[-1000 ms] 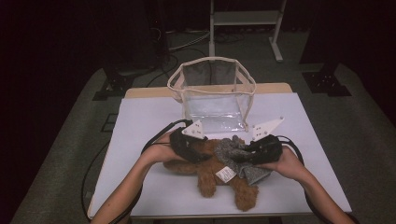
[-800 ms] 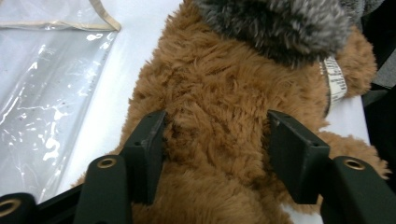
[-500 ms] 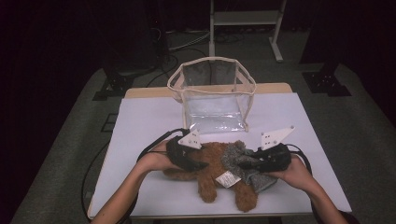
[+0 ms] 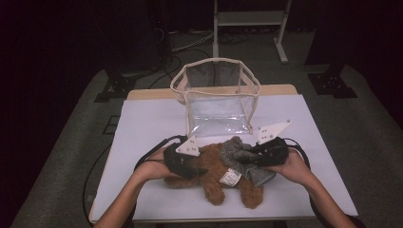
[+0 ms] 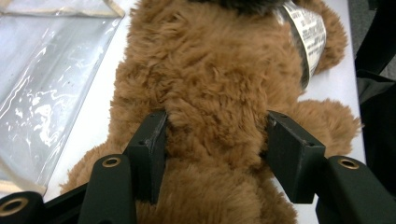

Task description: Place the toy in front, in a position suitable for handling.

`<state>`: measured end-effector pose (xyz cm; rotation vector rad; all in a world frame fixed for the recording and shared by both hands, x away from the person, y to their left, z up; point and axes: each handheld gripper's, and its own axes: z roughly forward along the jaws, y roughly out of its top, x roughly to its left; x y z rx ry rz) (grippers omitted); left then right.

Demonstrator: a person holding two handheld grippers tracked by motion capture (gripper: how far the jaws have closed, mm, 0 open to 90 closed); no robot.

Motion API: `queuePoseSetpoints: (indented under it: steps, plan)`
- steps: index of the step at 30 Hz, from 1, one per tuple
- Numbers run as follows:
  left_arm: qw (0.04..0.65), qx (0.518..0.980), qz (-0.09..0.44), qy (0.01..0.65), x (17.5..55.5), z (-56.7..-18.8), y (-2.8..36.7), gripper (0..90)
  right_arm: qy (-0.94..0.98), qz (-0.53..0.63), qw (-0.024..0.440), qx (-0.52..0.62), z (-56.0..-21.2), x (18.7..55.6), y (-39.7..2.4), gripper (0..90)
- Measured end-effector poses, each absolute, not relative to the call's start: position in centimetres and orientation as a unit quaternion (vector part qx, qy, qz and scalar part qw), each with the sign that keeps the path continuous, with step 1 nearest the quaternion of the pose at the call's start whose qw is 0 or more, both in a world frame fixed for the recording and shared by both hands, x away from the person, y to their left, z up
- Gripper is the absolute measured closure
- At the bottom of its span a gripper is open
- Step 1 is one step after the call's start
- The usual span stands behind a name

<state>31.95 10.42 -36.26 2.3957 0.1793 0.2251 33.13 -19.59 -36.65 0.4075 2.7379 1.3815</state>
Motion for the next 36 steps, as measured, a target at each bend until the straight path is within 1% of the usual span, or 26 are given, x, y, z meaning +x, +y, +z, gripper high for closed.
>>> queuePoseSetpoints:
  steps: [5, 7, 11, 13, 14, 18, 20, 22, 23, 24, 25, 26, 27, 28, 29, 31, 34, 36]
  plan:
    - [0.355, 0.928, 0.091, 0.064, 32.1, -35.3, 9.5, 37.7, 0.871, 0.469, 0.019, 0.144, -37.6, 31.5, -21.4, 75.2]
    - [0.358, 0.928, 0.086, 0.062, 32.2, -35.2, 9.1, 34.0, 0.872, 0.466, 0.015, 0.148, -38.1, 30.9, -21.9, 75.1]
    - [0.362, 0.929, 0.064, 0.045, 33.2, -34.7, 6.9, 25.5, 0.874, 0.461, 0.004, 0.151, -39.2, 30.1, -22.3, 75.1]
    - [0.347, 0.935, 0.059, 0.036, 33.5, -34.8, 6.1, 20.2, 0.872, 0.464, -0.002, 0.156, -39.7, 29.9, -22.5, 75.0]
    - [0.34, 0.938, 0.06, 0.036, 33.7, -35.0, 5.7, 18.9, 0.872, 0.465, -0.004, 0.157, -39.8, 29.9, -22.7, 75.0]
    - [0.319, 0.945, 0.057, 0.052, 34.9, -35.4, 4.8, 10.2, 0.874, 0.458, -0.009, 0.162, -40.1, 30.0, -23.0, 74.9]
    - [0.303, 0.95, 0.056, 0.05, 35.1, -35.9, 4.4, 7.8, 0.872, 0.461, -0.012, 0.162, -40.2, 30.3, -23.1, 74.9]
    - [0.291, 0.954, 0.057, 0.05, 35.3, -36.4, 4.0, 7.4, 0.872, 0.462, -0.016, 0.164, -40.3, 30.5, -23.1, 74.9]
    - [0.288, 0.955, 0.056, 0.049, 35.2, -36.4, 3.9, 9.0, 0.872, 0.461, -0.017, 0.165, -40.4, 30.6, -23.1, 74.9]
    - [0.282, 0.956, 0.059, 0.045, 35.2, -36.4, 3.9, 14.5, 0.872, 0.46, -0.019, 0.167, -40.4, 30.8, -23.1, 74.8]
    - [0.28, 0.957, 0.067, 0.044, 35.1, -36.4, 3.8, 20.7, 0.872, 0.46, -0.02, 0.168, -40.5, 30.9, -23.1, 74.7]
    - [0.281, 0.956, 0.077, 0.046, 35.0, -36.3, 3.8, 30.8, 0.872, 0.46, -0.021, 0.169, -40.5, 31.0, -23.1, 74.7]
    - [0.282, 0.955, 0.08, 0.049, 34.9, -36.2, 3.9, 38.4, 0.871, 0.46, -0.019, 0.17, -40.5, 31.2, -23.1, 74.6]
    - [0.29, 0.952, 0.083, 0.05, 34.9, -36.1, 3.9, 43.7, 0.87, 0.462, -0.019, 0.173, -40.4, 31.3, -23.1, 74.6]
    - [0.3, 0.948, 0.086, 0.055, 34.8, -36.0, 4.1, 47.1, 0.869, 0.462, -0.018, 0.174, -40.4, 31.4, -23.2, 74.5]
    - [0.319, 0.941, 0.098, 0.061, 34.6, -35.8, 4.3, 51.5, 0.868, 0.463, -0.012, 0.178, -40.1, 31.7, -23.3, 74.6]
    - [0.339, 0.932, 0.11, 0.072, 34.7, -35.5, 4.3, 52.6, 0.868, 0.462, -0.001, 0.183, -39.4, 32.3, -23.7, 74.6]
    - [0.345, 0.927, 0.127, 0.073, 34.8, -35.3, 3.9, 52.5, 0.869, 0.459, 0.011, 0.185, -38.6, 32.7, -24.1, 74.6]
